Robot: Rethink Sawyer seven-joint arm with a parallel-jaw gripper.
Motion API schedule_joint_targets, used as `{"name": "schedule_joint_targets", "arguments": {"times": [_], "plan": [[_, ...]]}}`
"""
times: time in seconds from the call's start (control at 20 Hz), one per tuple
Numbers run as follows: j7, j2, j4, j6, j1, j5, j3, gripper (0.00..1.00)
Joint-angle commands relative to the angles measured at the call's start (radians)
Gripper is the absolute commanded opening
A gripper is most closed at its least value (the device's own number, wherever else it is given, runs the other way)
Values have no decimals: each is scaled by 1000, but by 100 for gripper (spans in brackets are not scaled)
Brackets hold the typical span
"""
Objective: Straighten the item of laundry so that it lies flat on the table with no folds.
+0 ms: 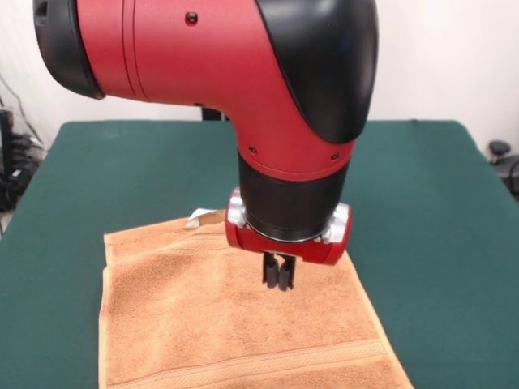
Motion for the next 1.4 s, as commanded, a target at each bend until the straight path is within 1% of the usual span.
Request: {"name": "schedule_joint_targets", "arguments": {"times": [0.05,0.2,0.25,0.3,0.35,0.45,0.5,0.6,0.7,0.85,1.05,1.15,1.2,1.3,1.4], "plan": [[-56,25,174,133,3,-33,-19,0],[-12,-45,312,-73,-1,-24,-24,0],[21,-71,349,-126,6,-31,-38,0],[31,-95,379,-172,13,-39,-43,0],[30,-111,400,-216,14,-45,-42,0],[67,-133,430,-225,20,-27,-42,0],[70,-139,444,-271,21,-27,-36,0],[52,-120,426,-294,21,-35,-31,0],[40,-108,413,-283,19,-37,-31,0],[36,-104,420,-277,2,-11,-15,0],[9,-101,380,-300,30,-77,-53,0],[36,-107,375,-355,36,-106,-74,0],[58,-111,384,-397,31,-108,-74,0],[62,-125,400,-379,28,-100,-72,0],[58,-132,403,-392,25,-101,-65,0]]}}
